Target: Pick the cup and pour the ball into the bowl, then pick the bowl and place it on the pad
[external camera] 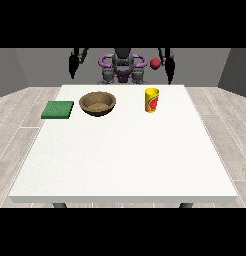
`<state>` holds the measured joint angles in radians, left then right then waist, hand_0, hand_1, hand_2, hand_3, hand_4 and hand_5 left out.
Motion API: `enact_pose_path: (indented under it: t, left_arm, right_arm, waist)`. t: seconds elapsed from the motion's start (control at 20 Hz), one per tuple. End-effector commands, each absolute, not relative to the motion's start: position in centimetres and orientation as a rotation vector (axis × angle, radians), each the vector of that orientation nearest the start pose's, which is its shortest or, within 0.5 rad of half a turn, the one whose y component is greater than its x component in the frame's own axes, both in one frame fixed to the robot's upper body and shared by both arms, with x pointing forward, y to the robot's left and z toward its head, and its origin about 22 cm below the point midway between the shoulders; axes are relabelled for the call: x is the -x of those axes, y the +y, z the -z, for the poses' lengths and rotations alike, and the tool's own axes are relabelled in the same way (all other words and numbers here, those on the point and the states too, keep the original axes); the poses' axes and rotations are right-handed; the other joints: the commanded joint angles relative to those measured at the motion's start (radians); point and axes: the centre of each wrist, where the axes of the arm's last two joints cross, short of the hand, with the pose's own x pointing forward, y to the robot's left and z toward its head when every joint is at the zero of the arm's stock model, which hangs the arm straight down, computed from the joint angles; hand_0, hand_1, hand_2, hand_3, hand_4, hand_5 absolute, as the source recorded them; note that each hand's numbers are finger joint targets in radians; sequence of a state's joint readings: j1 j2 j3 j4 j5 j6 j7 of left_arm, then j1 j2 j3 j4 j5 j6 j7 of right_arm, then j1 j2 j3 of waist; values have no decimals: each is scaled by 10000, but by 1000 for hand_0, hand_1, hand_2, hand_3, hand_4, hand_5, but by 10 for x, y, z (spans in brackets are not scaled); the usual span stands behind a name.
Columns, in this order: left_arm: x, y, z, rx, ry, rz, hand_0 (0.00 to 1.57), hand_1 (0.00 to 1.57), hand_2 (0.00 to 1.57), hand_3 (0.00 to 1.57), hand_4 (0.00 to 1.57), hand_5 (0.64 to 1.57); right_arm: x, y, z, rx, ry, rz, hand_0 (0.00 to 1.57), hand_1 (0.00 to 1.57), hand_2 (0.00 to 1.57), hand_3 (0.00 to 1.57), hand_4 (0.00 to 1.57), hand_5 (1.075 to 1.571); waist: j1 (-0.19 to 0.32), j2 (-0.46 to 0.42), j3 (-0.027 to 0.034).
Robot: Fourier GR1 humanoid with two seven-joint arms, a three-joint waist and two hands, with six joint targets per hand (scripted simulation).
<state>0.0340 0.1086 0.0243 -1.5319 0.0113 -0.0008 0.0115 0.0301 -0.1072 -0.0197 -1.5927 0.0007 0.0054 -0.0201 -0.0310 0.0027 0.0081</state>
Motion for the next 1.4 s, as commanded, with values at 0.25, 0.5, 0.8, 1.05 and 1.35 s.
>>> enact_pose_path:
  t: [0.25,0.5,0.8,1.05,1.35]
  left_arm:
    - [-234,279,-21,-1491,-14984,783,0,0,0,0,0,1535]
    - [-216,183,-58,1581,-13945,-195,0,0,0,0,0,1532]
    - [-207,186,-101,1244,-15665,-441,0,0,0,0,0,1527]
    - [-228,197,-82,540,-16896,-124,0,0,0,0,0,1519]
    - [-271,244,-82,58,-18548,-201,0,0,0,0,0,1493]
  right_arm:
    - [-237,-267,-39,1153,-16115,-997,0,0,0,0,616,1559]
    - [-219,-294,-26,854,-14560,874,0,0,0,0,592,1562]
    - [-223,-299,-51,663,-15631,822,0,0,0,0,517,1563]
    - [-231,-289,-46,440,-16757,447,0,0,0,0,374,1563]
    - [-258,-283,-66,261,-18193,341,0,0,0,0,275,1569]
  waist:
    - [179,-2723,-35]
    - [560,-3287,-72]
    - [499,-1673,-80]
    - [211,-537,-81]
    - [39,1175,-86]
